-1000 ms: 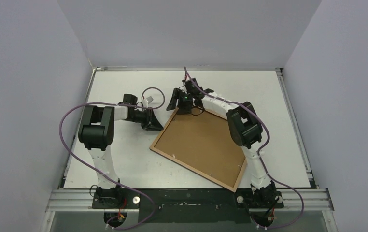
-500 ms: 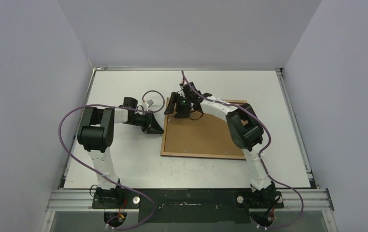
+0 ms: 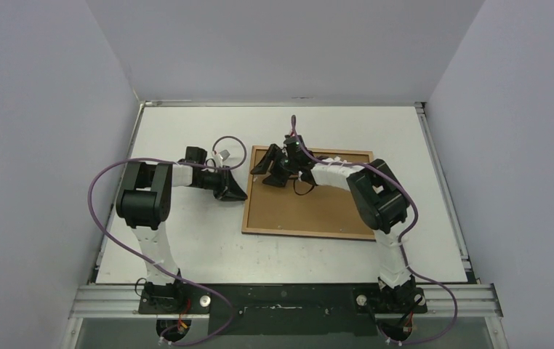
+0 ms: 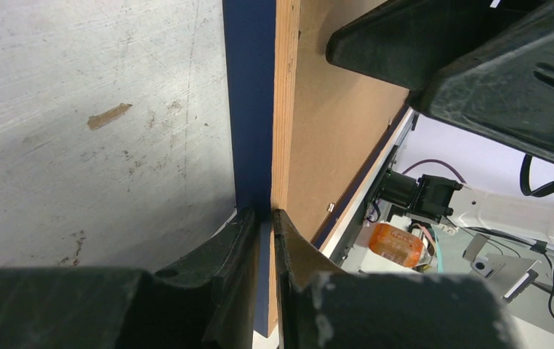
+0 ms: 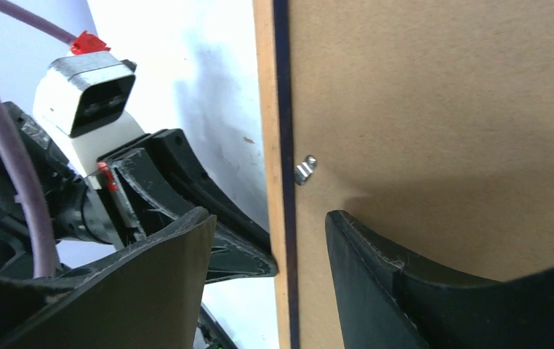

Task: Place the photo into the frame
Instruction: Install the photo frame at the center of the board.

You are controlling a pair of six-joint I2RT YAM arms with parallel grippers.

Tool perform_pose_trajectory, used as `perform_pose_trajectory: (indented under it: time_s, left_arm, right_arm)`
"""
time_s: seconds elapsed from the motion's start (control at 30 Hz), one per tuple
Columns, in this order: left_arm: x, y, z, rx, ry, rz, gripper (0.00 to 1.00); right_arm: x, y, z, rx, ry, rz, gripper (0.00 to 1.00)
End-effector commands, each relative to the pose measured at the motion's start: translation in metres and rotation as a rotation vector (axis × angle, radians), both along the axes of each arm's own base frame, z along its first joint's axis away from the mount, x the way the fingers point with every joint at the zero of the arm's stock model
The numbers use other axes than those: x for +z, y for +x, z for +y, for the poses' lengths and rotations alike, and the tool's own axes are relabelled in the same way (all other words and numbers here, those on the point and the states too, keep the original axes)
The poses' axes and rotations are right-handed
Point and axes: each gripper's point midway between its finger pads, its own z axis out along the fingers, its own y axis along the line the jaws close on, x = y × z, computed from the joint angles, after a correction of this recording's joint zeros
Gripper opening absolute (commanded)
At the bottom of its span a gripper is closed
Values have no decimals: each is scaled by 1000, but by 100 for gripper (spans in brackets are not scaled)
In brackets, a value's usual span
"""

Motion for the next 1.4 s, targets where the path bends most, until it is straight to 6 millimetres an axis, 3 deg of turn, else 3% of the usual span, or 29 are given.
perform_pose_trajectory:
  time_s: [0.0, 0.23, 0.43, 0.53, 0.63, 0.77, 0.8, 0.83, 0.9, 1.03, 1.17, 1.27, 1.37]
  left_arm:
    - [15, 12, -4, -3, -4, -94, 12]
    - [12, 11, -4, -8, -4, -85, 12]
    - [13, 13, -5, -12, -7, -89, 11]
    - [14, 13, -4, -15, -4, -87, 12]
    - [22, 18, 0, -16, 5, -104, 12]
    - [33, 24, 5, -20, 39, -135, 15]
    - [36, 26, 6, -22, 48, -145, 18]
    - [39, 28, 7, -24, 59, -151, 23]
    - [45, 32, 11, -35, 81, -176, 34]
    - [55, 34, 17, -84, 122, -220, 47]
    - [53, 31, 17, -111, 144, -205, 50]
    - [46, 26, 11, -129, 164, -205, 53]
    - [42, 25, 9, -137, 174, -203, 54]
  right_arm:
    - [37, 6, 23, -8, 120, -57, 58]
    - [43, 6, 34, 2, 143, -56, 57]
    - [38, 2, 29, 11, 102, -61, 56]
    - [45, 13, 24, 50, 62, -115, 57]
    - [55, 38, -19, 37, -140, -194, 60]
    - [63, 61, -120, -112, -455, -246, 59]
    - [56, 62, -156, -163, -523, -218, 59]
    - [53, 59, -176, -184, -554, -201, 59]
    - [44, 56, -235, -280, -605, -147, 59]
    - [31, 35, -316, -412, -667, -72, 61]
    - [29, 18, -363, -480, -759, -50, 62]
    - [27, 13, -373, -491, -777, -36, 62]
    - [11, 5, -377, -473, -807, 9, 61]
